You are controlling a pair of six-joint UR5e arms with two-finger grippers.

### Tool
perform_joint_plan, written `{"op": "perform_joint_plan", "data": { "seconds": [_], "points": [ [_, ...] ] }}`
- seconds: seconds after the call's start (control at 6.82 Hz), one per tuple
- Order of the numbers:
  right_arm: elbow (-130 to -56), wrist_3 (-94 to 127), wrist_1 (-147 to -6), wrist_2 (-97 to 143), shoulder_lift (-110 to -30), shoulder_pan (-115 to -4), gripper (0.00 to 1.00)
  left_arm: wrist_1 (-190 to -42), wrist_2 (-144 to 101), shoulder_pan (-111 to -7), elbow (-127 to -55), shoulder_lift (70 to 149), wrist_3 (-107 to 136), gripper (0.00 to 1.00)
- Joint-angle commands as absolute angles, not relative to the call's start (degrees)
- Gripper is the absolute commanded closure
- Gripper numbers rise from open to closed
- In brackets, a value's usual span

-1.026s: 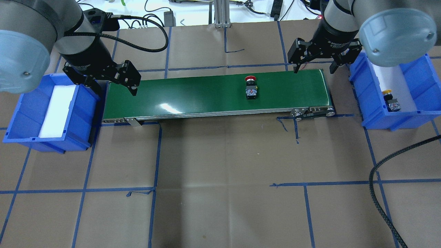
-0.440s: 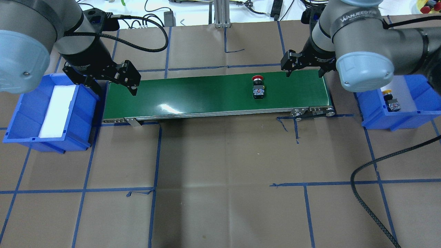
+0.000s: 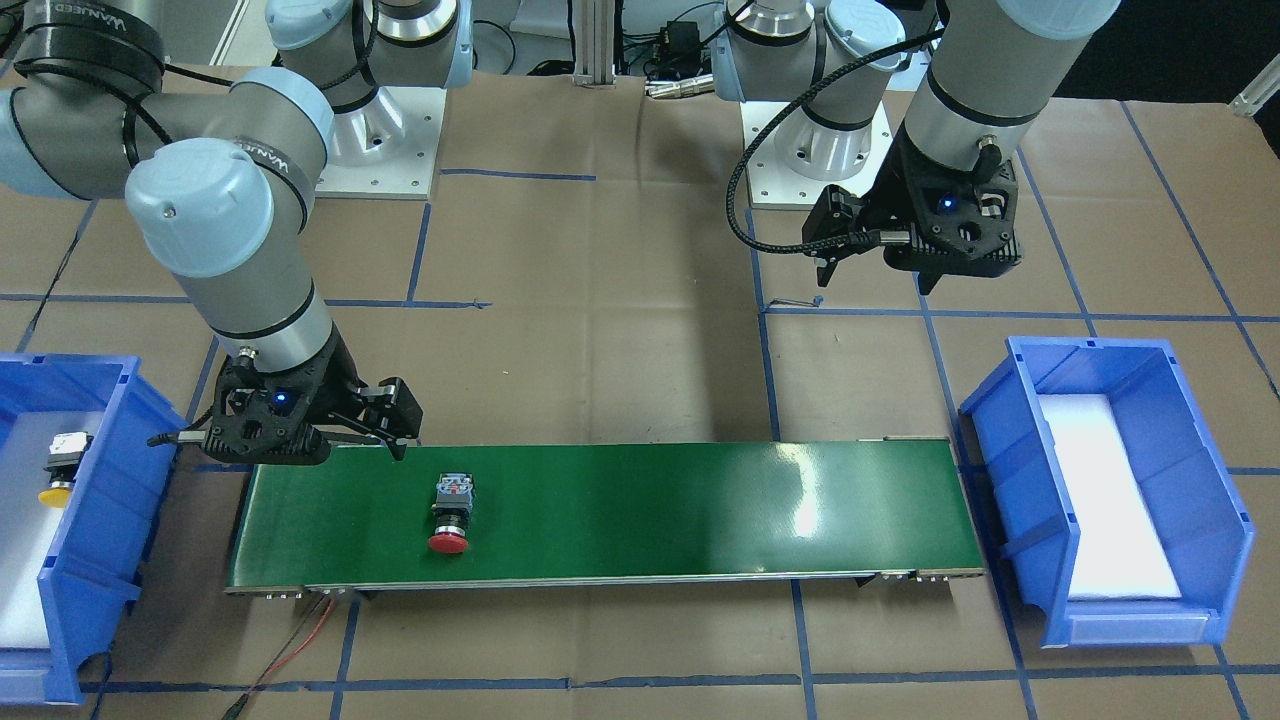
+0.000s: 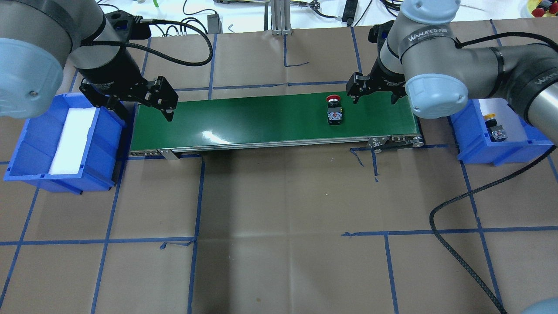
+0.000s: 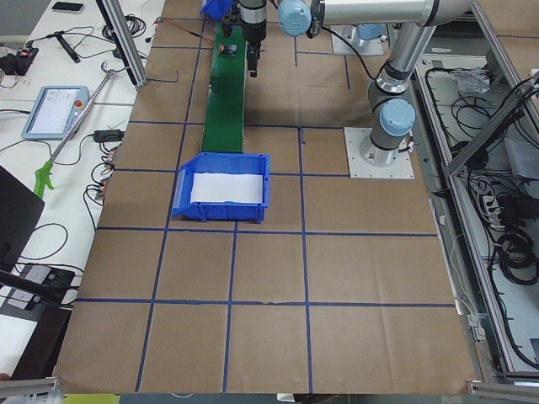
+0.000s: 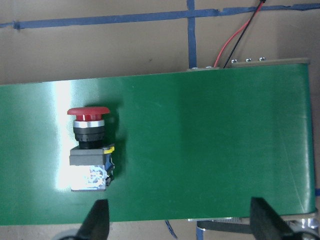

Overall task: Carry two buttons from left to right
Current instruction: 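Lower the right gripper and grasp the red button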

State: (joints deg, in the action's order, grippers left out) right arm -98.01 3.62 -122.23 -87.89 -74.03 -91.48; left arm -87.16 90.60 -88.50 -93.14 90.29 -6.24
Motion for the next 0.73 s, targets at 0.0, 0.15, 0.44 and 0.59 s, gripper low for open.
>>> {"op": "perform_joint_plan", "data": {
  "seconds": [0.0, 0.15, 0.44, 0.59],
  "points": [
    [-93.97, 5.17, -122.43, -87.80, -69.37, -92.63, 0.01, -87.10, 90.53, -88.51, -93.16, 90.35, -6.24, 0.00],
    [-93.61, 6.06, -122.52, -87.89, -68.21, -93.25, 0.01, -87.19, 90.53, -88.51, -93.16, 90.26, -6.24, 0.00],
    [-93.95, 6.41, -122.43, -87.89, -67.68, -93.52, 0.01, -87.19, 90.53, -88.51, -93.08, 90.35, -6.24, 0.00],
    [-94.04, 7.29, -122.43, -87.89, -66.72, -93.52, 0.01, -87.19, 90.53, -88.51, -93.16, 90.26, -6.24, 0.00]
  ]
}}
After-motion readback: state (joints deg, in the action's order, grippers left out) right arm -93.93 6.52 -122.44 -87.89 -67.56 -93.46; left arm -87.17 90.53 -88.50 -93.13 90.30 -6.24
